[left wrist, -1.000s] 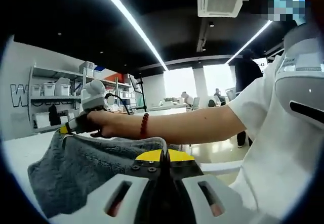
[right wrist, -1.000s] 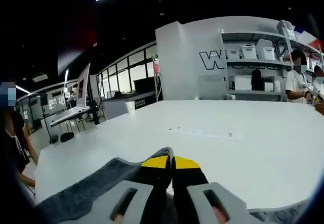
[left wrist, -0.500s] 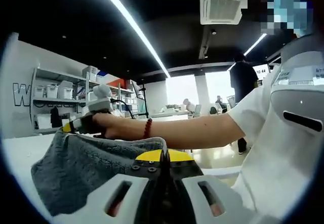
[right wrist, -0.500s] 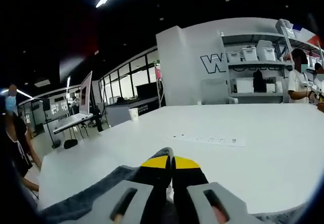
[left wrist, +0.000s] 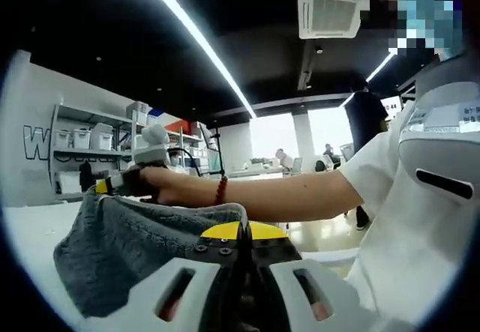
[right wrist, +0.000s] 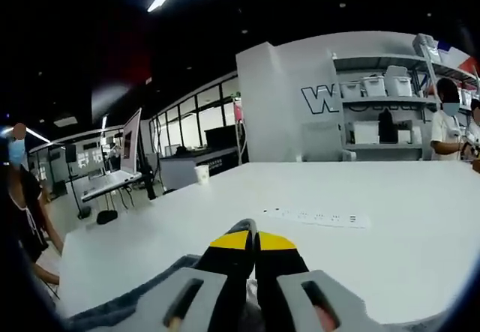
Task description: Open the folded towel by lifting each exposed corner and separating the folded layers until the towel lies flat within the target outline without major curled edges
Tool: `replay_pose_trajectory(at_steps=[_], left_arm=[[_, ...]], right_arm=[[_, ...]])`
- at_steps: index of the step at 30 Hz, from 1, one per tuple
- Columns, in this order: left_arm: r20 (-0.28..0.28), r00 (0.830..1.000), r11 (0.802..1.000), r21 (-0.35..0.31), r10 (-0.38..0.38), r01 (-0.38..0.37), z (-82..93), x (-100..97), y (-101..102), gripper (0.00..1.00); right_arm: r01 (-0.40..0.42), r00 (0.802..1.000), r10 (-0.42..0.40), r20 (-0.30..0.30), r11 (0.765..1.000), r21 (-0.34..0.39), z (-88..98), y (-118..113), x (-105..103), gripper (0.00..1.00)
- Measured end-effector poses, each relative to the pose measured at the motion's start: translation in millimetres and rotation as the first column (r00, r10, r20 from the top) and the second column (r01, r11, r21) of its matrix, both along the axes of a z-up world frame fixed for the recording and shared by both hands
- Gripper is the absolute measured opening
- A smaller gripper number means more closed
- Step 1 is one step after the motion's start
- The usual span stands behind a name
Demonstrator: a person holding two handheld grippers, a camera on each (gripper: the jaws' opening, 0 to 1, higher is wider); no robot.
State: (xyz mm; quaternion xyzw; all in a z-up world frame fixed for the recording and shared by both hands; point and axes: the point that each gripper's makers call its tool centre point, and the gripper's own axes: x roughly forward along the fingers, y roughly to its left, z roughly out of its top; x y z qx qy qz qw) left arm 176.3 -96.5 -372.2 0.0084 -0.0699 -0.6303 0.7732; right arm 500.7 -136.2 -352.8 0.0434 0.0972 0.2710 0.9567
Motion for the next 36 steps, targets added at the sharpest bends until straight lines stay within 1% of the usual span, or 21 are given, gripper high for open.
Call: replay_pose_trajectory(at_steps=[7, 9, 14, 17, 24, 29, 36], left_arm=[[0.021, 1.000, 1.000, -0.013, 0.020, -0.019, 6.6, 1.2, 12.1, 0.00], [0.017, 1.000, 0.999, -0.027, 0.025, -0.025, 9.1, 1.7, 15.6, 0.00], [0.023, 0.999, 0.999, -0.025, 0.041, -0.040, 8.1, 2.5, 23.2, 0.00], [0.008, 0.999, 0.998, -0.046, 0.039, -0.039, 11.2, 3.2, 26.6, 0.00], [0.025, 0.998, 0.998, -0.039, 0.054, -0.052, 14.3, 2.1, 30.2, 0.00], [0.021, 0.998, 0.997, -0.049, 0.064, -0.063, 17.5, 3.2, 37.9, 0.00], [0.032, 0.996, 0.995, -0.052, 0.089, -0.087, 21.8, 2.4, 46.5, 0.00]], right_arm=[[-0.011, 1.000, 0.011, 0.017, 1.000, 0.009, 10.7, 9.5, -1.4, 0.00], [-0.013, 1.000, 0.012, 0.018, 1.000, 0.012, 12.8, 11.0, -1.2, 0.00], [-0.024, 0.999, 0.024, 0.027, 1.000, 0.010, 17.2, 16.7, -1.3, 0.00], [-0.030, 0.999, 0.029, 0.032, 0.999, 0.012, 20.3, 20.2, -2.0, 0.00], [-0.043, 0.998, 0.043, 0.044, 0.999, 0.014, 28.8, 30.4, -1.7, 0.00], [-0.049, 0.998, 0.048, 0.048, 0.999, 0.017, 33.3, 38.3, -1.0, 0.00], [-0.062, 0.996, 0.061, 0.062, 0.998, 0.020, 42.5, 48.1, -2.0, 0.00]])
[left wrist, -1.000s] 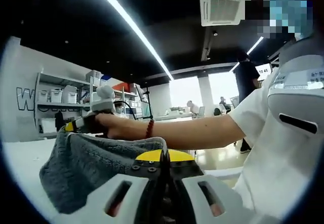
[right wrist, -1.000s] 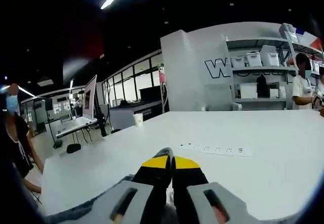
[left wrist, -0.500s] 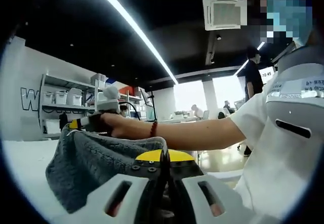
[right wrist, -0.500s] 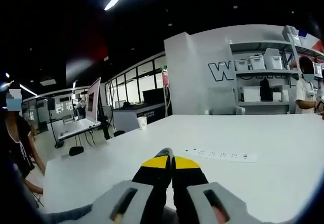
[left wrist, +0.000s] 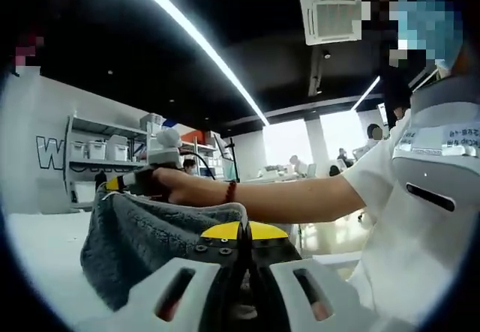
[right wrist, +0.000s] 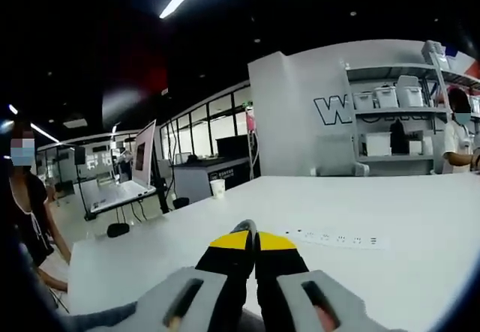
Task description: Open the folded towel by lifting each exposed corner and separating the folded layers until the towel lies flat within the target outline without major curled edges
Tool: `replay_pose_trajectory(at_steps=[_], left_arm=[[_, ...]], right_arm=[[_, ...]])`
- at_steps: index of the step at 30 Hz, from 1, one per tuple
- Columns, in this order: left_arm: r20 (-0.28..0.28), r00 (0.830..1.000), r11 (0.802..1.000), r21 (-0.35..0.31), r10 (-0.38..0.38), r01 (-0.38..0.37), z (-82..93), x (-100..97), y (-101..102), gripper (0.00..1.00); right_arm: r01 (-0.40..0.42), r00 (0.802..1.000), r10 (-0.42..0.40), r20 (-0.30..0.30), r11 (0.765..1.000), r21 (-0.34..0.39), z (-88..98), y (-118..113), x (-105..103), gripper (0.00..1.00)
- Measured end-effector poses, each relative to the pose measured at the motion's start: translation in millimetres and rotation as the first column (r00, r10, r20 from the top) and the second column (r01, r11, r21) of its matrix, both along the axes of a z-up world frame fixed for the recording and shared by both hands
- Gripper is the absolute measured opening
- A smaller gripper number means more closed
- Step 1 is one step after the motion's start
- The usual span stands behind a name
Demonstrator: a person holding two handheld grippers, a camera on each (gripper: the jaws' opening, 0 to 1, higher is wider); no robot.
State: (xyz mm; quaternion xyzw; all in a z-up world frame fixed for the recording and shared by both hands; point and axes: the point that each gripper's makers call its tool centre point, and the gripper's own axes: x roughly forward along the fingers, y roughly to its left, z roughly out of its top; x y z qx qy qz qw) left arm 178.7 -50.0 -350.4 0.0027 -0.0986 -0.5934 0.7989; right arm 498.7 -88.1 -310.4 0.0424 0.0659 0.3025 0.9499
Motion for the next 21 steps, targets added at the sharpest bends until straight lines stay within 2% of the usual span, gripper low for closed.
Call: replay_pose_trajectory(at_steps=[5, 9, 12, 21], left_arm=[[0.010, 1.000, 1.000, -0.012, 0.014, -0.013, 6.2, 0.2, 6.4, 0.00], [0.013, 1.000, 0.999, -0.022, 0.024, -0.024, 10.4, 1.5, 10.1, 0.00], [0.020, 0.999, 0.999, -0.012, 0.031, -0.030, 11.0, 2.3, 11.3, 0.00], [0.049, 0.997, 0.997, -0.046, 0.062, -0.060, 23.2, 1.0, 25.4, 0.00]], right_arm=[[-0.005, 1.000, 0.005, 0.013, 1.000, 0.002, 9.0, 3.7, 0.5, 0.00], [-0.007, 1.000, 0.007, 0.009, 1.000, 0.026, 11.8, 6.5, 1.4, 0.00], [-0.007, 1.000, 0.006, 0.010, 1.000, 0.026, 12.6, 11.2, 1.5, 0.00], [-0.030, 0.999, 0.029, 0.026, 0.999, 0.028, 20.9, 25.8, 1.1, 0.00]])
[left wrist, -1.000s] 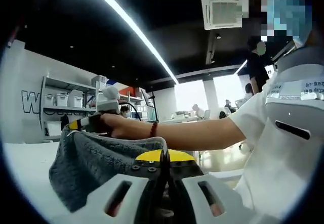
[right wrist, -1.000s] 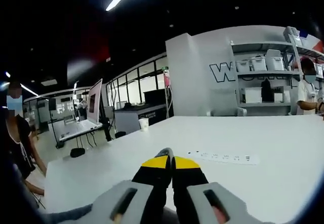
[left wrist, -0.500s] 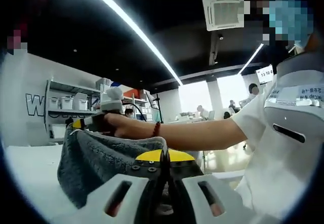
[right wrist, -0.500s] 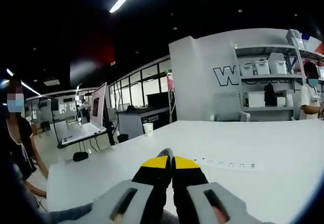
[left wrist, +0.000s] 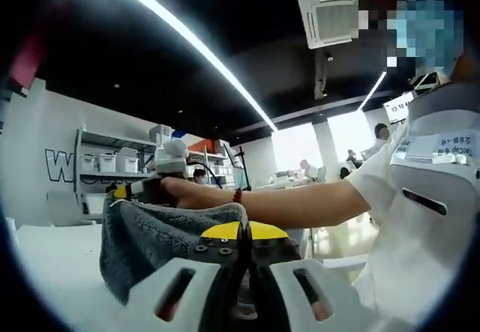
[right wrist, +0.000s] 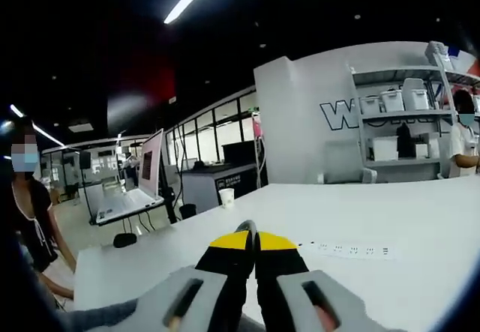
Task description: Open the folded towel by lifting each exposed corner and separating the folded layers until the towel lies flat within the target outline without major curled edges
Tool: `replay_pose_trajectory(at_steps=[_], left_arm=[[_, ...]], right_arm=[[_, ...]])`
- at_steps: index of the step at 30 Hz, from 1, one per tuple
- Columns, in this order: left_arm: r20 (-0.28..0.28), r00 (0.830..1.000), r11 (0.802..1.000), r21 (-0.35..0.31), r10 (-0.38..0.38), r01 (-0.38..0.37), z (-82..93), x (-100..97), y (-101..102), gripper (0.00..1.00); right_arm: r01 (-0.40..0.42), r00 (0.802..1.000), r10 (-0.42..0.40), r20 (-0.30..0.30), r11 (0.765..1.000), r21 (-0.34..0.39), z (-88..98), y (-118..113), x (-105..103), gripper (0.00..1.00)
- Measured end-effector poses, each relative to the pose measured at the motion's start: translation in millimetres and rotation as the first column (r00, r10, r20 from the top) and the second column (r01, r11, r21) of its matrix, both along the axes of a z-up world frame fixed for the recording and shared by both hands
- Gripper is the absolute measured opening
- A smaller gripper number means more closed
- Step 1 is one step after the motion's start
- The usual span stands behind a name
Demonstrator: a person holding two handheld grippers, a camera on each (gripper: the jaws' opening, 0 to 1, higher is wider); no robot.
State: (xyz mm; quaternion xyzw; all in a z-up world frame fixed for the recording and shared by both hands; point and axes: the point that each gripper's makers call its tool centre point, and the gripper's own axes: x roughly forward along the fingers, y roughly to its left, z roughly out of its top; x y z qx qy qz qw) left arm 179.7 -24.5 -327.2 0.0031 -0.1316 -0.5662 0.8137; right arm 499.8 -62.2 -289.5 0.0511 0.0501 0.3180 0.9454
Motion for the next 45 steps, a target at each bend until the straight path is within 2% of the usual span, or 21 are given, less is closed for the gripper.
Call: replay_pose_trajectory(at_steps=[5, 18, 27, 30, 40, 45], left_arm=[[-0.016, 1.000, 1.000, -0.011, 0.015, -0.015, 0.1, 1.4, 5.4, 0.00], [-0.012, 0.998, 0.998, -0.018, 0.057, -0.057, -0.8, 0.9, 25.2, 0.00], [0.019, 0.997, 0.996, -0.037, 0.081, -0.080, 12.3, 1.3, 40.5, 0.00], [0.025, 0.995, 0.995, -0.027, 0.092, -0.092, 11.1, 2.4, 42.4, 0.00], [0.035, 0.992, 0.991, -0.052, 0.121, -0.119, 15.6, 3.5, 54.6, 0.00], [0.037, 0.989, 0.989, -0.056, 0.142, -0.140, 17.2, 4.4, 63.5, 0.00]], right_arm=[[-0.004, 1.000, 0.004, 0.009, 1.000, 0.000, 2.7, 4.4, -0.5, 0.00], [-0.033, 0.999, 0.033, 0.018, 0.999, -0.001, 6.0, 28.6, -2.5, 0.00], [-0.054, 0.998, 0.054, 0.043, 0.999, 0.000, 20.0, 46.1, -2.1, 0.00], [-0.059, 0.997, 0.059, 0.045, 0.998, -0.002, 21.3, 50.2, -2.9, 0.00], [-0.080, 0.995, 0.081, 0.057, 0.997, -0.017, 28.5, 67.4, -1.3, 0.00], [-0.096, 0.994, 0.096, 0.048, 0.995, 0.002, 30.1, 74.0, -1.4, 0.00]])
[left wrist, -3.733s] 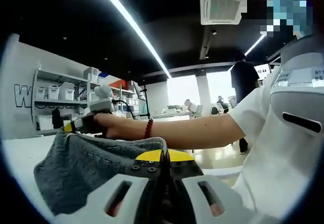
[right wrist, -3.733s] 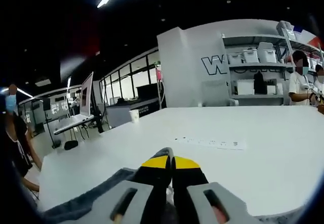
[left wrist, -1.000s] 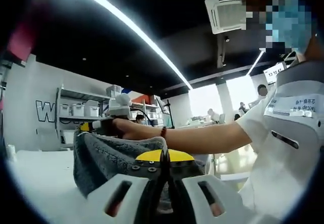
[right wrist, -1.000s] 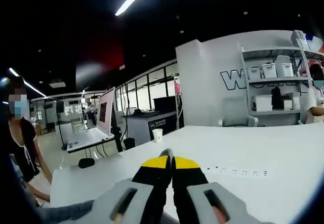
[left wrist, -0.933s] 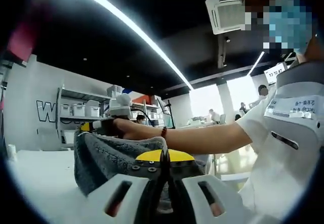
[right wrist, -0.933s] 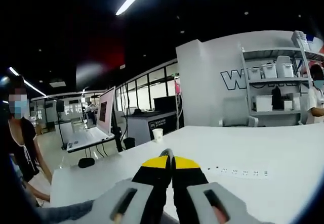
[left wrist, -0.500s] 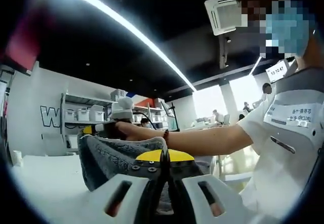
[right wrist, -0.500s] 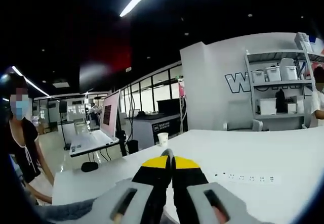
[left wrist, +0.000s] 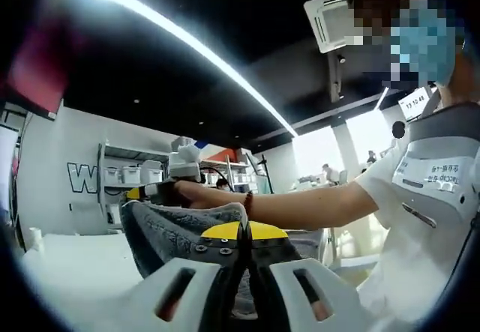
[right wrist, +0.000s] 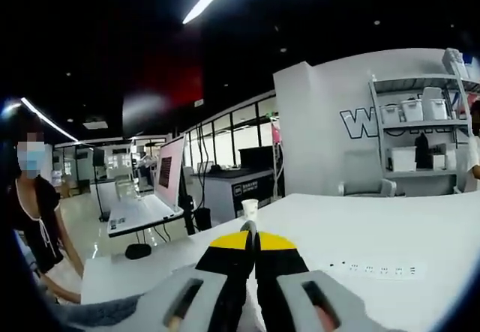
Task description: Open the folded towel by lifting each exposed corner and separating the folded layers until the towel lies flat within the target outline without major curled edges
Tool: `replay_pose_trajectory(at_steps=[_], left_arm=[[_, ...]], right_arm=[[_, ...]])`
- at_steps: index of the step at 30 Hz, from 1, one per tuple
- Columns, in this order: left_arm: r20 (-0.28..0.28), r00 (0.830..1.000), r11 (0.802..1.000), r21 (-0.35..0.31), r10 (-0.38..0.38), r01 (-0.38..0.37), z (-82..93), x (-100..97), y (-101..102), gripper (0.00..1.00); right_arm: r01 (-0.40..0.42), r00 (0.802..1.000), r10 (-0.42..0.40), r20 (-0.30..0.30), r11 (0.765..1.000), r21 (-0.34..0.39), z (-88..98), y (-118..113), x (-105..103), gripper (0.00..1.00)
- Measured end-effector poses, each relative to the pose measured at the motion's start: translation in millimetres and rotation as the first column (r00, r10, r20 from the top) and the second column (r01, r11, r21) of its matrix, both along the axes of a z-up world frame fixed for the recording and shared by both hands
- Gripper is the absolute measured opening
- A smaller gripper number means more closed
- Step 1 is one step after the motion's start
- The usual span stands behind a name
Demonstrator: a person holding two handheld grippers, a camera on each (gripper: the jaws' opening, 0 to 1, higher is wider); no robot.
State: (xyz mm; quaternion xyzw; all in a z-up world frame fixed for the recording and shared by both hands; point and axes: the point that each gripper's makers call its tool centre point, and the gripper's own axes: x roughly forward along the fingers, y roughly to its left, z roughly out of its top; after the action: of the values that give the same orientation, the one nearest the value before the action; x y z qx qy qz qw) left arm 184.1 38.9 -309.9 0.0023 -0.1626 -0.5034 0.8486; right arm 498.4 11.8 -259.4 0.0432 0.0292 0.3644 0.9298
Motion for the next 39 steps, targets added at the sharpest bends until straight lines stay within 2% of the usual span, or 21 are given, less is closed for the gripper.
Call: replay_pose_trajectory(at_steps=[6, 8, 23, 27, 33, 36, 39], left_arm=[[0.013, 0.999, 0.999, 0.006, 0.034, -0.034, 0.9, -0.9, 9.0, 0.00], [0.030, 0.998, 0.998, 0.028, 0.062, -0.063, 0.3, -0.5, 12.5, 0.00], [0.020, 0.992, 0.990, 0.062, 0.126, -0.127, -5.7, 3.1, 34.3, 0.00], [0.024, 0.988, 0.985, 0.068, 0.155, -0.156, -6.9, 4.8, 40.9, 0.00], [0.024, 0.985, 0.982, 0.076, 0.170, -0.172, -9.0, 5.5, 46.0, 0.00], [0.023, 0.985, 0.982, 0.072, 0.172, -0.174, -8.1, 5.3, 49.5, 0.00], [0.029, 0.983, 0.978, 0.096, 0.182, -0.184, -11.3, 5.6, 51.6, 0.00]], right_arm=[[-0.019, 1.000, 0.019, -0.007, 1.000, 0.002, -3.5, 10.5, -5.1, 0.00], [-0.032, 0.999, 0.032, -0.020, 0.999, 0.021, -3.1, 14.8, -3.4, 0.00], [-0.068, 0.997, 0.069, -0.025, 0.996, 0.051, -7.1, 32.6, -1.4, 0.00], [-0.066, 0.998, 0.066, -0.023, 0.997, 0.035, -11.5, 35.6, 1.0, 0.00], [-0.075, 0.997, 0.076, -0.017, 0.996, 0.043, -7.7, 40.0, 4.0, 0.00], [-0.081, 0.997, 0.081, -0.004, 0.996, 0.038, -11.0, 46.4, -1.1, 0.00], [-0.086, 0.996, 0.087, -0.006, 0.995, 0.039, -14.7, 50.6, 1.2, 0.00]])
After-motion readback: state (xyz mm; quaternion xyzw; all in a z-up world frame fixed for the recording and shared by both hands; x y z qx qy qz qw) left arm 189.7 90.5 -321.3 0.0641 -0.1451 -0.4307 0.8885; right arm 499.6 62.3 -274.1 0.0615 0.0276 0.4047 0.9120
